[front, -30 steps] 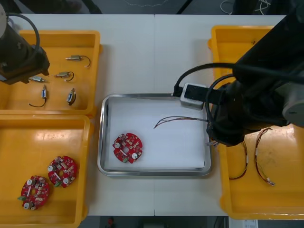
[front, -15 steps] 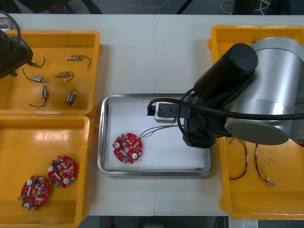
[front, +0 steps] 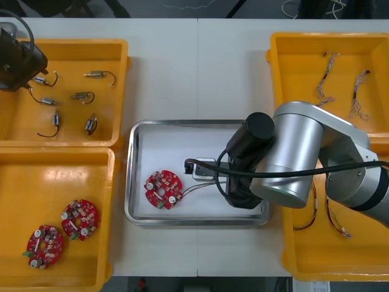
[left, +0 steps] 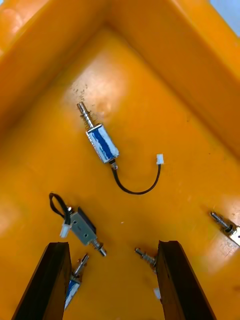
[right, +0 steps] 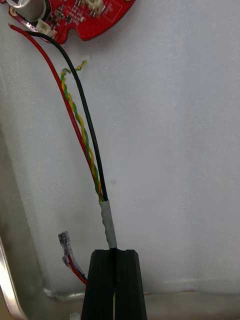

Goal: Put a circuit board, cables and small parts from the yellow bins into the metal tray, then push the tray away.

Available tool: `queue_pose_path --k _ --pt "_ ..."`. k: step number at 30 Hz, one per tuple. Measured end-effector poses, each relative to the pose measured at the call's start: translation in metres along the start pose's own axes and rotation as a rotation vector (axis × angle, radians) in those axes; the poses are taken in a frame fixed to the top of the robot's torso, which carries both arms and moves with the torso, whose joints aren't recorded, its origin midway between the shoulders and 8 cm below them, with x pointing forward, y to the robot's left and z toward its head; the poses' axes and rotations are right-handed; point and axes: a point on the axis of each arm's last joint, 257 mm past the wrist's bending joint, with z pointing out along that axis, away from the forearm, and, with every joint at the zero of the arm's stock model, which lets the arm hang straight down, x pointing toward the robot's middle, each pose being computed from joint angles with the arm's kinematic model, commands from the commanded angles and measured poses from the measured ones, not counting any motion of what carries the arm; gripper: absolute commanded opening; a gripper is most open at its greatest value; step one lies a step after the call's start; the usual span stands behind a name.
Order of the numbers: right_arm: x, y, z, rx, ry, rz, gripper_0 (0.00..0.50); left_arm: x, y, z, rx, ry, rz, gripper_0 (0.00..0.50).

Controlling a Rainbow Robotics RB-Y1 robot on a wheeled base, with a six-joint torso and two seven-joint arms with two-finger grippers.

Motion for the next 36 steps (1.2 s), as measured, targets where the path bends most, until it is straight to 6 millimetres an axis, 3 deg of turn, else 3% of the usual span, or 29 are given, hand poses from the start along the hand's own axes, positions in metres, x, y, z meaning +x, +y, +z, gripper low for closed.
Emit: queue_pose_path --k 19,20,22,24,36 --pt "0.004 -0.001 0.028 -0.018 0.0 0.051 0.0 -0.029 -0.005 0.046 0.014 -0.104 -0.015 0.5" --pt "0.004 0.0 0.029 -0.019 0.001 0.052 0.039 -0.029 -0.004 0.049 0.01 -0.108 -0.01 0.5" --pt "0.005 0.001 0.029 -0.021 0.002 0.054 0.382 -0.028 -0.002 0.053 0.0 -0.113 0.0 0.5" --pt "0.006 0.001 0.03 -0.021 0.004 0.055 0.5 -0.028 0.0 0.056 -0.007 -0.116 0.008 0.5" --pt "0.008 0.001 0.029 -0.024 0.014 0.061 0.5 -0.031 0.017 0.077 -0.031 -0.162 0.034 0.5"
